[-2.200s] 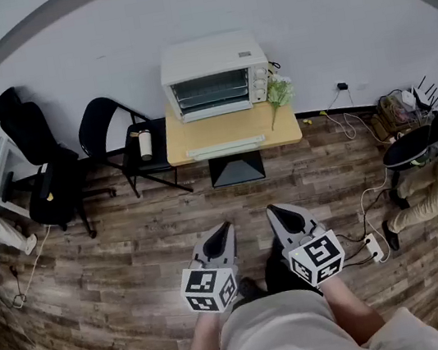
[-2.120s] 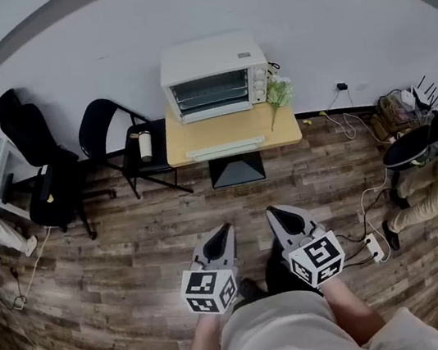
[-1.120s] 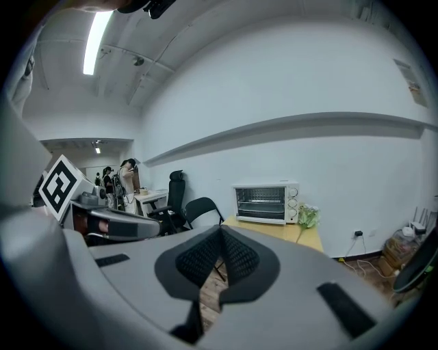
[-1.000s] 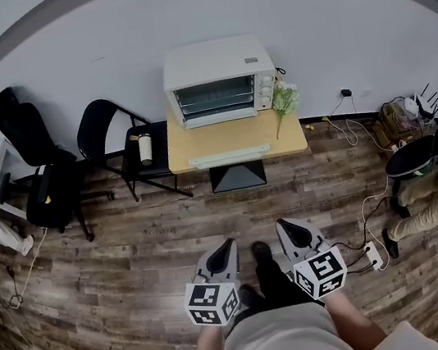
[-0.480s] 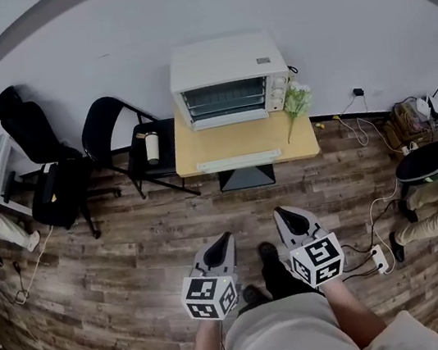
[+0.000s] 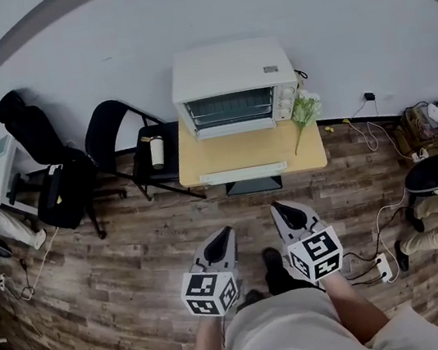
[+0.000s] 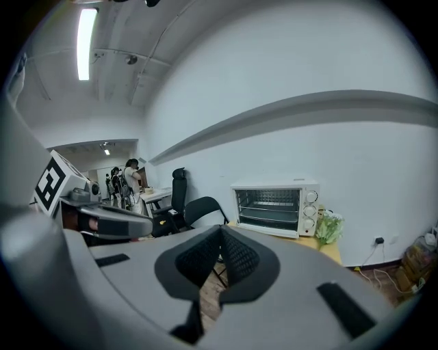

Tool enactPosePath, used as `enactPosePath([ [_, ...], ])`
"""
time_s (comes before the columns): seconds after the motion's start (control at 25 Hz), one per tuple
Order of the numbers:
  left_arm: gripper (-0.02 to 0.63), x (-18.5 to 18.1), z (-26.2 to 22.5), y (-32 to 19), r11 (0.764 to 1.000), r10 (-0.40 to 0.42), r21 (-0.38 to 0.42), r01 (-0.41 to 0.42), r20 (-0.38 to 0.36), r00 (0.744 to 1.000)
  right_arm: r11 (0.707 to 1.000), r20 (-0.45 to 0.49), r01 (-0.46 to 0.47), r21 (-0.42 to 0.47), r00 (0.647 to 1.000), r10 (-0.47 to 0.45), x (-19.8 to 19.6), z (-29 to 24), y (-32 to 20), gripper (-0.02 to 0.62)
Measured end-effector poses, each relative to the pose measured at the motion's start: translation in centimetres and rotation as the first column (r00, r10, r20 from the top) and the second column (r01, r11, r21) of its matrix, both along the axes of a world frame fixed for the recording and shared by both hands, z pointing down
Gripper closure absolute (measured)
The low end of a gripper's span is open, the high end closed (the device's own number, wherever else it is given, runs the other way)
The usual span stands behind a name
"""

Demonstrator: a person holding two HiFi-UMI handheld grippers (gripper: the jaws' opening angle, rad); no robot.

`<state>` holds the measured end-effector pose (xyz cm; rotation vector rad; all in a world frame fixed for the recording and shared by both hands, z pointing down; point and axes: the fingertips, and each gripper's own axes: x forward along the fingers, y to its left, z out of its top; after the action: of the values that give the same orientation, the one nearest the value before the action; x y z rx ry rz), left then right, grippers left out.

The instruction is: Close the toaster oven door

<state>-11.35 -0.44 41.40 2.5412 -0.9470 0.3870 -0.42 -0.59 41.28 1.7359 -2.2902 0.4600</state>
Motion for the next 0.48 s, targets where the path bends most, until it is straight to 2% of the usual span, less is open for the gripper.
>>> enactPosePath([
  [0.24,0.592,2.9,-0.3,-2.0,1.0,-0.013,0.016,0.013,0.011,1.0,1.0,0.004,0.01,-0.009,1.0,-0.01,3.7,0.8,-3.0,0.597],
  [0.48,0.592,4.9,1.1,-3.7,0.998,-0.063,-0.01,0.063,0.028,0.998,0.998,-0.011,0.051,-0.03,0.999,-0.052,6.1,2.2,-5.1,0.597],
])
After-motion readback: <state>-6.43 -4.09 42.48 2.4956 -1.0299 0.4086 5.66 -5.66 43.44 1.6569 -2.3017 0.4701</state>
